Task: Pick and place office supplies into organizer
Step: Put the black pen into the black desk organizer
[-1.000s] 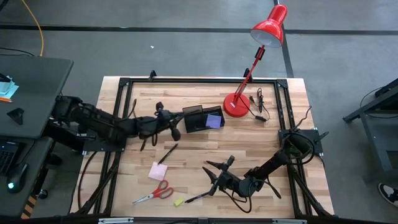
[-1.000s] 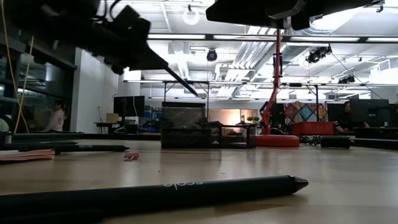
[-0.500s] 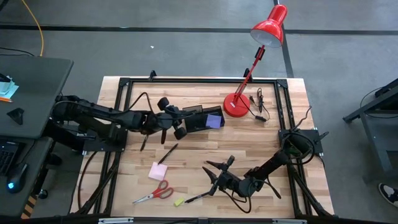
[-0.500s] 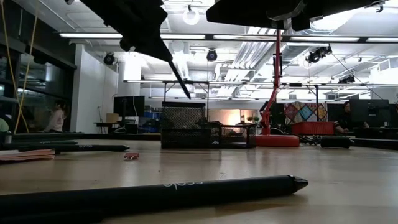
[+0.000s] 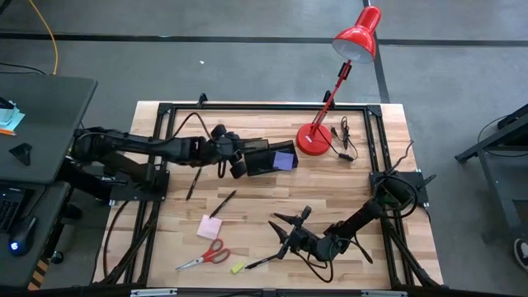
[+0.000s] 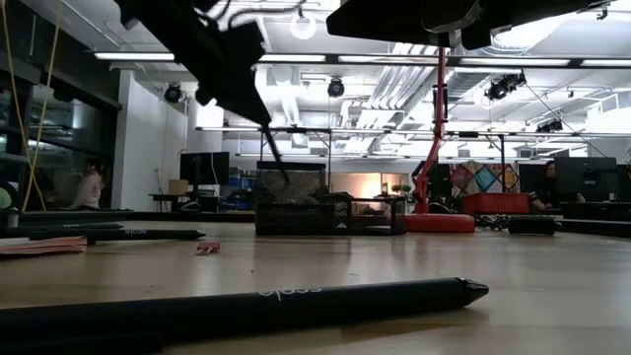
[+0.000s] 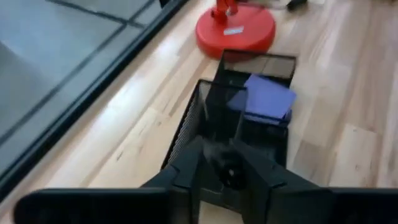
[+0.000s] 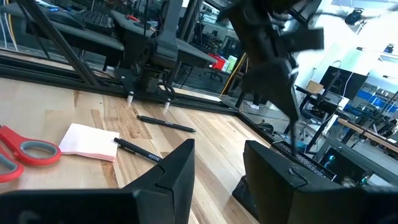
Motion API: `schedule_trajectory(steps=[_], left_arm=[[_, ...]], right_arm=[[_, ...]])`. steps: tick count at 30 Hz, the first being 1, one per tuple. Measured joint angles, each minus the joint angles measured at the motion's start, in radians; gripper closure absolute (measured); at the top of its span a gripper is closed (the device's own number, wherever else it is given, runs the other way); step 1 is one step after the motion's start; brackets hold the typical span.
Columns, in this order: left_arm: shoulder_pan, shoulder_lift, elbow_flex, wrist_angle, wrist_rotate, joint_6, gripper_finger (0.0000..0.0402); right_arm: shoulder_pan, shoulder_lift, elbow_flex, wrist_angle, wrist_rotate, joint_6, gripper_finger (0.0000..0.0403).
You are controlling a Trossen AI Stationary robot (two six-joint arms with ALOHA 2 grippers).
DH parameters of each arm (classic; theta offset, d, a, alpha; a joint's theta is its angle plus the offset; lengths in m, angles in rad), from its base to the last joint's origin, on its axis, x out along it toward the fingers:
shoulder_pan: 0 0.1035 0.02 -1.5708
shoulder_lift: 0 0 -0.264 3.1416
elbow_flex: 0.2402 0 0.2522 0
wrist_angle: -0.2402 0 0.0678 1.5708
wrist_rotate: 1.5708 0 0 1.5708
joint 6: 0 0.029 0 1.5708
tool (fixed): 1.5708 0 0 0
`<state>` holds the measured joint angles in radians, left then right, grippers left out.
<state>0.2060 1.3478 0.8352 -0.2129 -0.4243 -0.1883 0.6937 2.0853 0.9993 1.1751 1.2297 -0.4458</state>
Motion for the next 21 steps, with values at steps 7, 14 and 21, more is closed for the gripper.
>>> schedule_trajectory(steps=[7, 14, 21], left_arm=[[0.058, 0.08, 0.0, 0.022, 0.023, 0.009, 0.0313], [0.014, 0.045, -0.001, 0.097, 0.145, 0.034, 0.0319], [-0.182, -0.024, -0.002, 0.227, 0.115, 0.036, 0.0319]], right_arm=[[0.0, 0.0, 0.0, 0.0, -0.001, 0.0, 0.0274], [-0.01, 0.0, 0.0, -0.045, -0.003, -0.005, 0.0274], [-0.044, 0.0, 0.0, -0.154, -0.008, 0.174, 0.0274]])
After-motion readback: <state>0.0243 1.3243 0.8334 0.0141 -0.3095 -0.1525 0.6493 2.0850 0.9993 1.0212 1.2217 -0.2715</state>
